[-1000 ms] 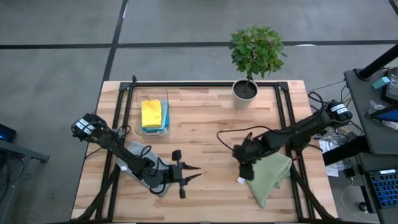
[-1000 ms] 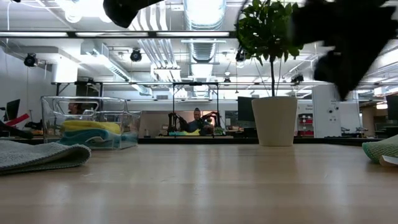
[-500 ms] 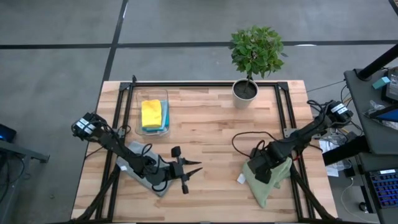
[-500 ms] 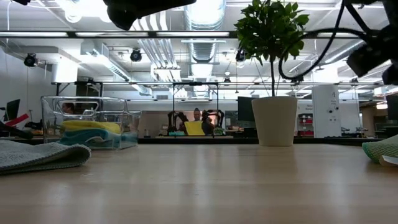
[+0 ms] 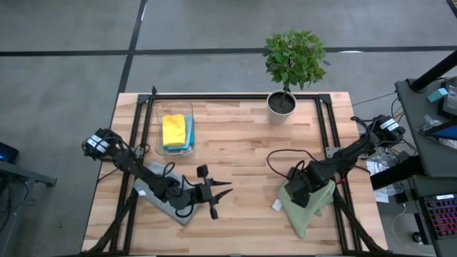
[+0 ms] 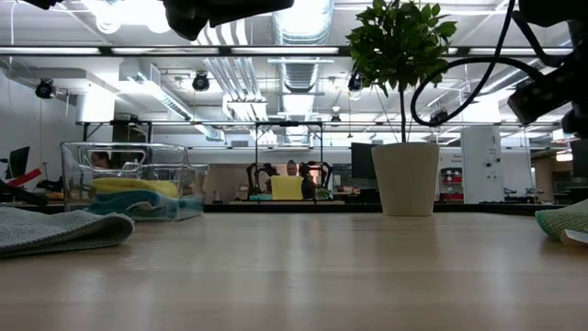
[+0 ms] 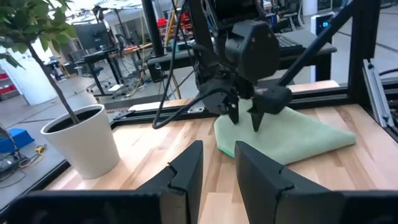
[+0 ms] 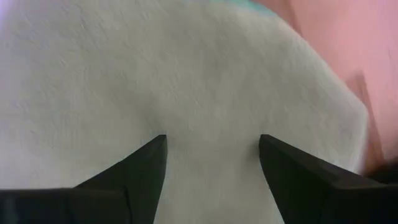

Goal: Fold microfiber towels
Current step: Fold the light green microfiber towel

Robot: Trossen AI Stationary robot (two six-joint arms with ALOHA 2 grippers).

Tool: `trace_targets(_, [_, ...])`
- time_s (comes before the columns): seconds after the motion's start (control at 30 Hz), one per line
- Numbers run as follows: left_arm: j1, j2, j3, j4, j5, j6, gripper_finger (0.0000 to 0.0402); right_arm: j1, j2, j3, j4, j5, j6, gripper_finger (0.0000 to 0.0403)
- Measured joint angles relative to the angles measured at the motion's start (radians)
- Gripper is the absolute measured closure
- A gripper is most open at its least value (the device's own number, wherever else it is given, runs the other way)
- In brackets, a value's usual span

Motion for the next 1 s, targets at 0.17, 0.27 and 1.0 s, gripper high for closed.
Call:
trace_targets(0.17, [0.003, -0.001, 0.0, 0.0, 0.0, -0.003, 0.0323, -0.003, 0.006, -0.095, 0.294, 0.039, -0.047, 0.0183])
trace_targets(0.27, [0.003, -0.001, 0.0, -0.001, 0.0, -0.003, 0.0323, -0.017, 0.026, -0.167, 0.519, 0.056, -0.052, 0.0206])
trace_targets(1.0, [0.038, -0.003, -0.006, 0.0, 0.0, 0.016, 0.0323, -0.223, -0.001, 0.033, 1.018, 0.627, -0.915, 0.0394])
